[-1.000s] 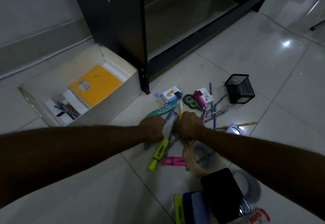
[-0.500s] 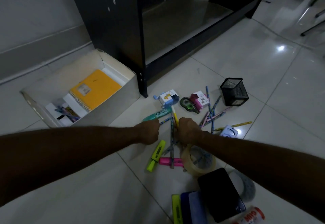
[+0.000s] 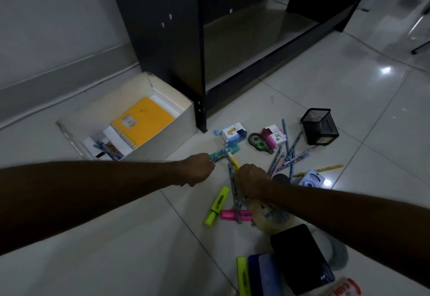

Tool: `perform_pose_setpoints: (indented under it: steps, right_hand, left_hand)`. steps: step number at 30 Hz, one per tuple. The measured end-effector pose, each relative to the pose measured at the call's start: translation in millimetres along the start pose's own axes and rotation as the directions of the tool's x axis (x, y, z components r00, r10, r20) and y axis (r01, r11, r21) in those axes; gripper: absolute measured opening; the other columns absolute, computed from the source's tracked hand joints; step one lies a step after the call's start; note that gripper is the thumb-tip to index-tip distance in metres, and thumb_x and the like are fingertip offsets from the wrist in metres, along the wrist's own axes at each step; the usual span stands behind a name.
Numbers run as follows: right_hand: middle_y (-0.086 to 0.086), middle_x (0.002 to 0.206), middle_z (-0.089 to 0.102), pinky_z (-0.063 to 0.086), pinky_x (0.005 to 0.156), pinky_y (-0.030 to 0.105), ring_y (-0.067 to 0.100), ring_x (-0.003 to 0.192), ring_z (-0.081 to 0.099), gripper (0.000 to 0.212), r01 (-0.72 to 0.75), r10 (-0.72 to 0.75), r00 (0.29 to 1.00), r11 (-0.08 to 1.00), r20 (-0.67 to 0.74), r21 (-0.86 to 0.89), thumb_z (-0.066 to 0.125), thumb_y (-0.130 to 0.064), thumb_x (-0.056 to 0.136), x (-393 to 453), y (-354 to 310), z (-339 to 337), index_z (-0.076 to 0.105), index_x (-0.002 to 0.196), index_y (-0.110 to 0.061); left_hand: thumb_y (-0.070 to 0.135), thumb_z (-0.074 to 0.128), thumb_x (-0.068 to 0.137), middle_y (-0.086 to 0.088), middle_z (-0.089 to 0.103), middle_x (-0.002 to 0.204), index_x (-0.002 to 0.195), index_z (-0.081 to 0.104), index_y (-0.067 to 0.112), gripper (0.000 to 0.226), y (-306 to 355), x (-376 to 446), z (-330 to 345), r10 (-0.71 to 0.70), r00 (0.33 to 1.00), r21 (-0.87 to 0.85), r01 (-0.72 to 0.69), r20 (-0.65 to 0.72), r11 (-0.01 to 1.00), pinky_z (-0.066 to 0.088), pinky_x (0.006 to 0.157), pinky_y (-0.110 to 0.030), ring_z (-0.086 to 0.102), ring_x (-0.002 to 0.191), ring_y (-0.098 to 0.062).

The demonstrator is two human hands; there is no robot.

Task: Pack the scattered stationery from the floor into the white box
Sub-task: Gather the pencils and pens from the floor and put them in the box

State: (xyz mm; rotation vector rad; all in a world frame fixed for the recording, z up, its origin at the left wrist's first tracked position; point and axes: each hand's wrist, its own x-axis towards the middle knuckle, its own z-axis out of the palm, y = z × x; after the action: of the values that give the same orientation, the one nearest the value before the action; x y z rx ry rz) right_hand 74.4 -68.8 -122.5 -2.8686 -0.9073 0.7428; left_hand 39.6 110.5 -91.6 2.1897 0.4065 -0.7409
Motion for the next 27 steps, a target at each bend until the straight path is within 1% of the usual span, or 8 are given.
perform_pose_setpoints:
  steps: [1,2,4,6,9,14,21,27]
  right_hand:
    - [0.002,0.054,0.042,0.032,0.038,0.020,0.016,0.039,0.043,0.044,-0.035,0.032,0.999,0.995,0.044,0.089,0.030,-0.015,0.100,-1.9,1.1,1.6,0.043,0.058,-0.017]
    - [0.008,0.056,0.048,0.037,0.036,0.021,0.022,0.040,0.051,0.039,-0.063,0.064,0.997,0.998,-0.032,0.023,0.035,-0.008,0.095,-1.5,2.7,2.8,0.048,0.058,-0.010]
    - [0.021,0.090,0.062,0.051,0.059,0.031,0.032,0.078,0.067,0.025,-0.023,0.029,0.998,0.993,0.048,-0.119,0.050,-0.005,0.092,-9.4,2.8,-1.7,0.050,0.066,-0.005]
    - [0.023,0.119,0.057,0.049,0.081,0.036,0.036,0.107,0.061,0.023,0.062,-0.061,0.998,0.991,0.019,-0.117,0.051,-0.011,0.096,-4.5,11.0,-6.2,0.045,0.074,-0.008]
    - [0.023,0.111,0.062,0.048,0.072,0.035,0.038,0.098,0.064,0.009,-0.093,0.110,0.990,0.981,-0.090,0.168,0.059,-0.011,0.090,-3.3,11.7,-21.7,0.051,0.091,-0.008]
    - [0.006,0.072,0.057,0.039,0.059,0.027,0.026,0.066,0.059,0.016,0.025,0.099,0.940,0.935,-0.326,0.354,0.054,-0.015,0.092,12.6,4.1,-55.0,0.052,0.077,-0.009]
    - [0.000,0.082,0.070,0.057,0.074,0.039,0.018,0.076,0.068,0.010,0.334,-0.110,0.909,0.768,-0.402,0.546,0.058,-0.026,0.095,20.1,-41.7,-104.3,0.065,0.093,-0.019]
    - [0.008,0.088,0.070,0.061,0.073,0.038,0.020,0.075,0.071,0.012,0.492,-0.257,0.863,0.622,-0.435,0.609,0.058,-0.017,0.097,37.0,-124.9,-151.2,0.065,0.101,-0.007]
  left_hand:
    - [0.032,0.041,0.101,-0.008,0.046,0.073,0.102,0.049,0.010,0.023,-3.2,-1.4,-4.3,-0.017,0.999,-0.075,0.019,0.029,0.997,0.031,0.038,-0.020,0.040,0.047,-0.017]
    - [0.029,0.043,0.101,-0.008,0.044,0.071,0.100,0.049,0.010,0.020,-5.5,-3.8,-8.7,-0.029,0.998,-0.135,0.035,0.052,0.990,0.032,0.040,-0.022,0.038,0.045,-0.017]
    - [0.024,0.045,0.101,-0.008,0.045,0.071,0.096,0.049,0.011,0.014,-6.8,-9.6,-17.1,-0.036,0.997,-0.199,0.048,0.065,0.979,0.037,0.040,-0.022,0.039,0.048,-0.017]
    - [0.020,0.045,0.102,-0.007,0.047,0.071,0.096,0.047,0.012,0.010,-3.7,-17.1,-25.5,-0.035,0.997,-0.236,0.049,0.063,0.970,0.041,0.038,-0.019,0.042,0.050,-0.016]
    - [0.023,0.044,0.101,-0.006,0.057,0.073,0.093,0.049,0.014,0.013,-1.7,-22.5,-40.0,-0.007,1.000,-0.213,0.009,0.009,0.977,0.044,0.048,-0.024,0.048,0.058,-0.017]
    - [0.026,0.042,0.102,-0.007,0.075,0.091,0.098,0.048,0.013,0.015,3.4,-32.4,-75.7,0.060,0.994,-0.260,-0.081,-0.088,0.962,0.038,0.057,-0.029,0.052,0.067,-0.019]
    - [0.015,0.044,0.101,-0.009,0.066,0.082,0.097,0.059,0.008,0.017,-12.0,-53.7,-146.9,0.059,0.980,-0.506,-0.148,-0.187,0.850,0.050,0.055,-0.029,0.056,0.060,-0.025]
    - [0.014,0.041,0.101,-0.012,0.055,0.078,0.105,0.056,0.002,0.019,-48.3,-71.0,-218.6,-0.038,0.958,-0.649,-0.164,-0.286,0.743,0.054,0.062,-0.039,0.055,0.063,-0.027]
